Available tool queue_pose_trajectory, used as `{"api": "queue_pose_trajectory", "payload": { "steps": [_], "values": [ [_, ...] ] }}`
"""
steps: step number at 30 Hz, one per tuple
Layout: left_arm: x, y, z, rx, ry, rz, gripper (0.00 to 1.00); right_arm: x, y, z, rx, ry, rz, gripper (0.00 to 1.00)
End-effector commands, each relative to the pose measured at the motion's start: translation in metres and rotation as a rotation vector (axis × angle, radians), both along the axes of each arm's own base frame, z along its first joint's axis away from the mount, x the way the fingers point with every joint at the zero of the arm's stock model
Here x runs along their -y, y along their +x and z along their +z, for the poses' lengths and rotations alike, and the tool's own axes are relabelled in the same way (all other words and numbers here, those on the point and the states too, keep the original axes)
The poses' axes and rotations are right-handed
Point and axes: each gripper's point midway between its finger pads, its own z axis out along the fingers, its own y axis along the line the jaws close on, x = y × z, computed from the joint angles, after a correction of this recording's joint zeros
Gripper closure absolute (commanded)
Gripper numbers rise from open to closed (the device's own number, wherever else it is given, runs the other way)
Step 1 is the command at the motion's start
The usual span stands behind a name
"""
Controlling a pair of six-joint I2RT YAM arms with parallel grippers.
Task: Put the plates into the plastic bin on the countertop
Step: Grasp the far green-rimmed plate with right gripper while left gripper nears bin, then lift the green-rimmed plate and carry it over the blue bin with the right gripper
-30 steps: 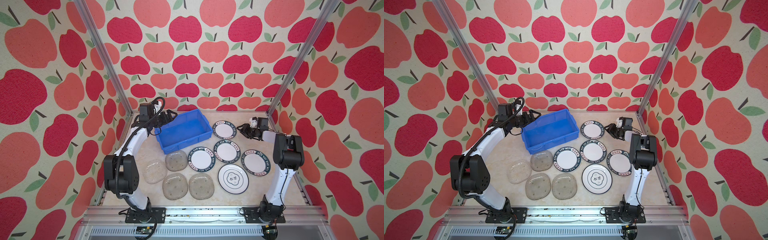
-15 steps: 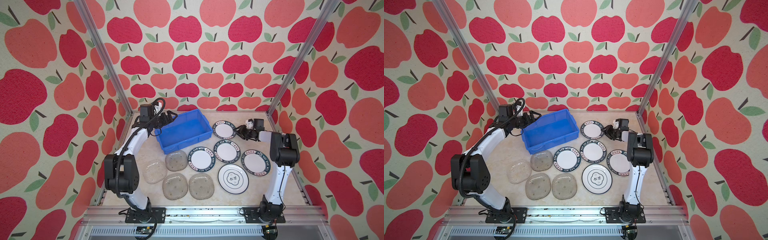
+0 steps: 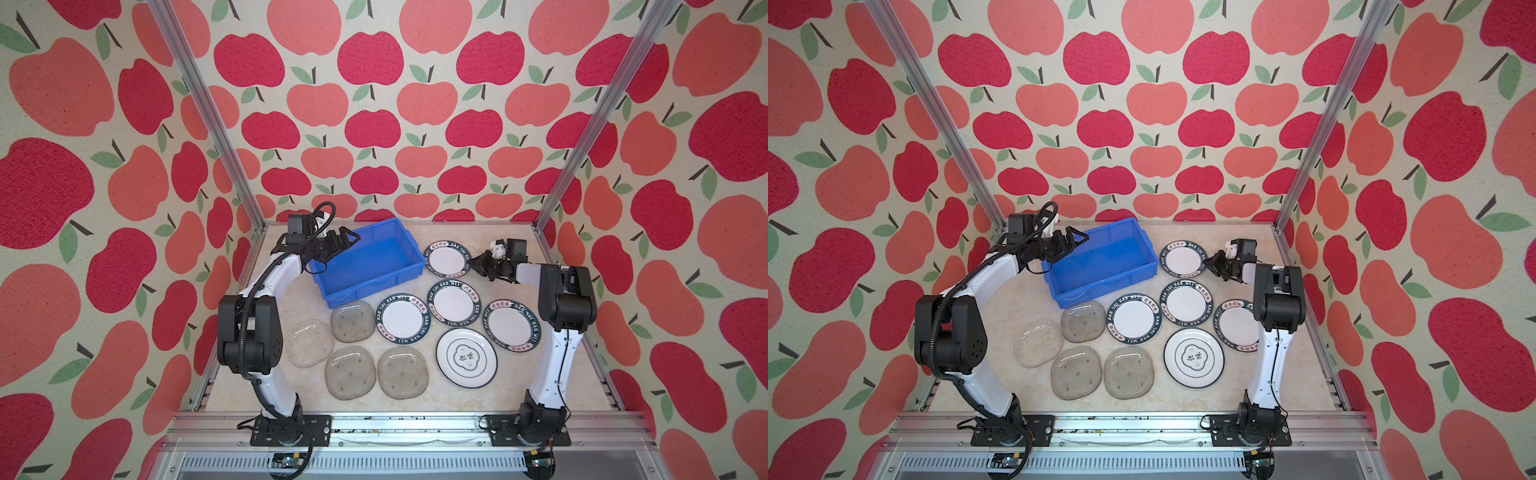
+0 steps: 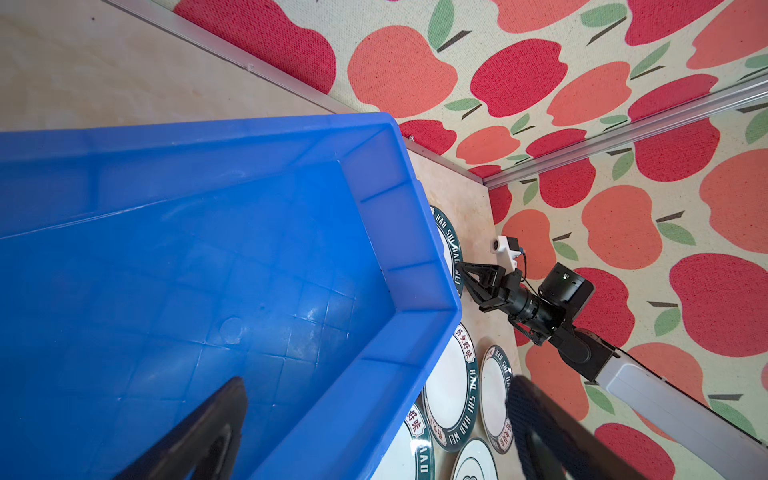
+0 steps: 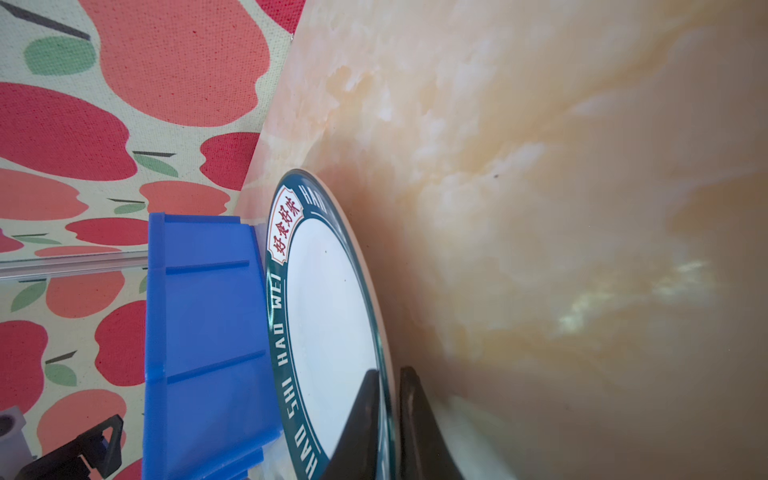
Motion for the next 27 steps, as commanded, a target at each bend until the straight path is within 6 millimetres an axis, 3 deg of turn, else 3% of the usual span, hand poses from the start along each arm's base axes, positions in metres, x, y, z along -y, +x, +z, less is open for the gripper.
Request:
{"api": "queue_pose_trajectory", "payload": {
  "steps": [1,4,9,13,16,21,23,27],
  "values": [
    [0.005,0.000,0.001,-0.006,-0.014,-0.025,0.01,0.002,0.004,0.000,0.014,0.008,0.004,0.92],
    [0.005,-0.001,0.001,-0.003,-0.010,-0.026,0.01,0.007,0.005,0.004,0.023,0.003,-0.009,1.00],
    [0.004,0.001,0.006,0.005,-0.003,-0.019,0.01,0.031,0.010,0.027,0.074,-0.020,-0.071,1.00],
    [0.007,0.001,0.011,0.008,-0.001,-0.032,0.01,0.058,0.011,0.074,0.169,-0.075,-0.152,1.00],
    [0.011,-0.001,0.014,0.012,-0.013,-0.044,0.02,0.058,0.005,0.117,0.255,-0.129,-0.177,1.00],
    [0.016,-0.008,0.015,0.024,-0.061,-0.047,0.07,0.019,-0.008,0.182,0.384,-0.151,-0.127,1.00],
    [0.017,-0.011,0.013,0.021,-0.078,-0.045,0.08,-0.010,-0.013,0.201,0.413,-0.128,-0.063,1.00],
    [0.018,-0.016,0.018,0.047,-0.132,-0.036,0.11,-0.072,-0.022,0.221,0.420,-0.043,0.081,1.00]
  ]
}}
